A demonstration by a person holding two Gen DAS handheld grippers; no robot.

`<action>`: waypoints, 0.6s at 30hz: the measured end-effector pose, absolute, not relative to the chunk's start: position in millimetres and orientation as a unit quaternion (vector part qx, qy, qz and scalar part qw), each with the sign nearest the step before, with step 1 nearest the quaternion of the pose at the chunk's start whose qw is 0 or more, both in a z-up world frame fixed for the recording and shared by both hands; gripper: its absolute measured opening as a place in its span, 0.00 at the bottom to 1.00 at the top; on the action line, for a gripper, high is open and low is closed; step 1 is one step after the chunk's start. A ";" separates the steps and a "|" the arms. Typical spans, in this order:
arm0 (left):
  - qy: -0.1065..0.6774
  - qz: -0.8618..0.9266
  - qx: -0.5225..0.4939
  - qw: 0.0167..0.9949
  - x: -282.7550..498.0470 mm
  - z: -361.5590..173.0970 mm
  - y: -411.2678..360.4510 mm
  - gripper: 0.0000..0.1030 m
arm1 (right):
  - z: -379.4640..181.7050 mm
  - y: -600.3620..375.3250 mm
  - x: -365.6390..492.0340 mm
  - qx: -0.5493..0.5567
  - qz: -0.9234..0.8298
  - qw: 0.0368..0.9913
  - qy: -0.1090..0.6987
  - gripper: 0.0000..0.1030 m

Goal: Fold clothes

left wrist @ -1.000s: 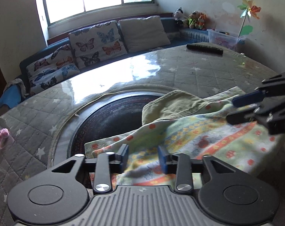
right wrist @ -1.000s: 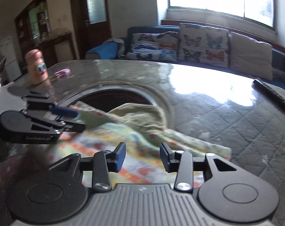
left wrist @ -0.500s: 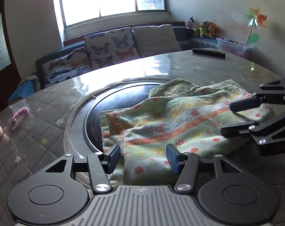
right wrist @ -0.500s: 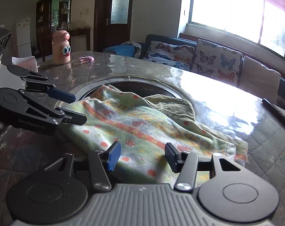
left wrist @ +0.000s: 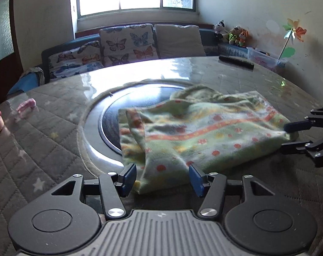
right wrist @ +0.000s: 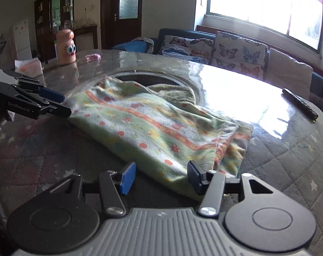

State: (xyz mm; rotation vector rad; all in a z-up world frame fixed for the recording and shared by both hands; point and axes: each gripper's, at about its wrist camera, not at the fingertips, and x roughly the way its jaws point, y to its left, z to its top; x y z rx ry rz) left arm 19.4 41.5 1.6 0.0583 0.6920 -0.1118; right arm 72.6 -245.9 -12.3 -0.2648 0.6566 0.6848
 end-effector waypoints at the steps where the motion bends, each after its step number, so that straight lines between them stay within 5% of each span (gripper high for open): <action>1: 0.334 -0.052 0.030 0.941 19.8 5.3 42.6 0.55 | -8.1 -247.3 74.8 -0.119 0.329 0.883 0.313 0.52; 18: 0.353 0.021 0.035 0.935 112.4 -2.0 61.4 0.56 | -13.0 -217.3 164.0 -0.052 0.293 0.892 0.340 0.54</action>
